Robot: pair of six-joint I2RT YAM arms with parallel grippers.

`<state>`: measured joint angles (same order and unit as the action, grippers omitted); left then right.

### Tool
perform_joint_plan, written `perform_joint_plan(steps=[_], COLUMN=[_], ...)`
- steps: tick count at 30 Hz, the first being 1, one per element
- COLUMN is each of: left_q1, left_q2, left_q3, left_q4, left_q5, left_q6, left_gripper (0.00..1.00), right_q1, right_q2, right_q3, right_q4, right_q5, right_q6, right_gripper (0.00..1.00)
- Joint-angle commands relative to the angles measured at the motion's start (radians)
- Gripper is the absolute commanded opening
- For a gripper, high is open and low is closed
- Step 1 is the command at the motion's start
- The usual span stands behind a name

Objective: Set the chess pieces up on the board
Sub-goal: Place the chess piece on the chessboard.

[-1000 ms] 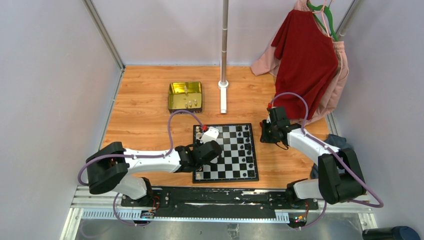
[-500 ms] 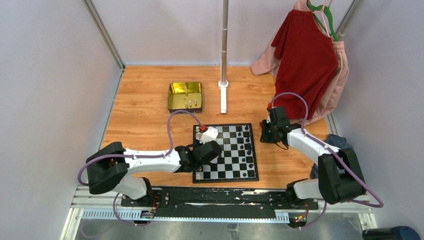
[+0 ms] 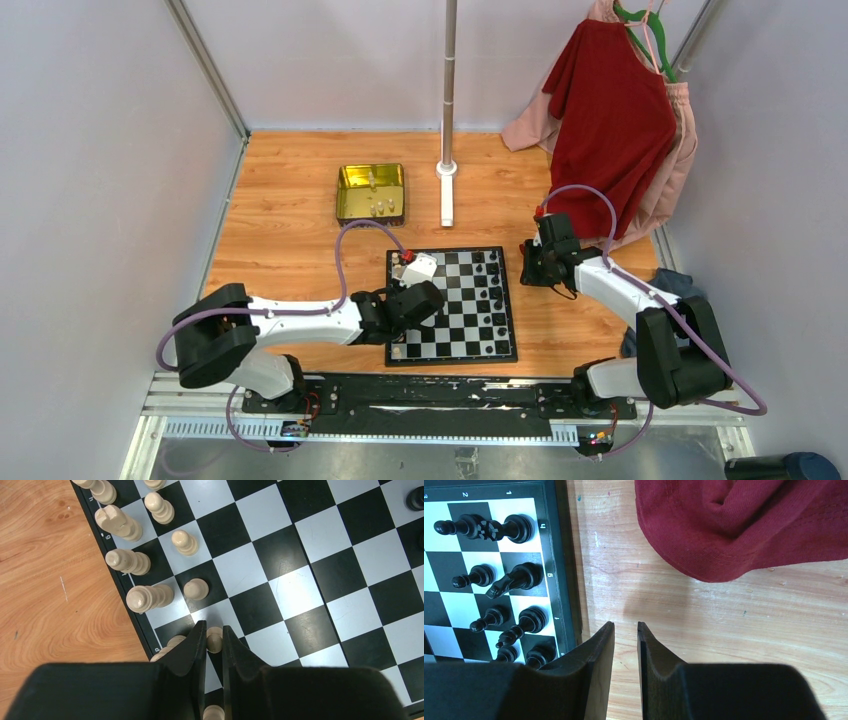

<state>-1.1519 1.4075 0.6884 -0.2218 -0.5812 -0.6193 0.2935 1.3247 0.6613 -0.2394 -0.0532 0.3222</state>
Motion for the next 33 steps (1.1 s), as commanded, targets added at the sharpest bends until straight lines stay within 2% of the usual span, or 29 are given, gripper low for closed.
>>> perform_joint_plan(steps=[1, 12, 18, 26, 33], left_q1=[0.007, 0.007, 0.007, 0.007, 0.007], left_q2=[0.014, 0.037, 0.036, 0.023, 0.010], left_q3=[0.029, 0.040, 0.040, 0.039, 0.045], left_q4=[0.003, 0.008, 0.000, -0.012, -0.032], left_q5=[-0.035, -0.043, -0.049, -0.056, -0.066], left_q6=[-0.003, -0.004, -0.007, -0.013, -0.013], left_gripper=[0.02, 0.04, 0.14, 0.34, 0.35], right_q1=[-0.014, -0.016, -0.017, -0.020, -0.022], right_q2=[-0.016, -0.016, -0.016, -0.015, -0.018], right_q3=[-0.017, -0.017, -0.018, -0.017, -0.017], right_q4=[-0.010, -0.011, -0.008, -0.009, -0.012], right_q5=[-0.007, -0.010, -0.010, -0.010, -0.005], right_q6=[0.005, 0.004, 0.005, 0.005, 0.004], right_gripper=[0.28, 0.28, 0.28, 0.28, 0.28])
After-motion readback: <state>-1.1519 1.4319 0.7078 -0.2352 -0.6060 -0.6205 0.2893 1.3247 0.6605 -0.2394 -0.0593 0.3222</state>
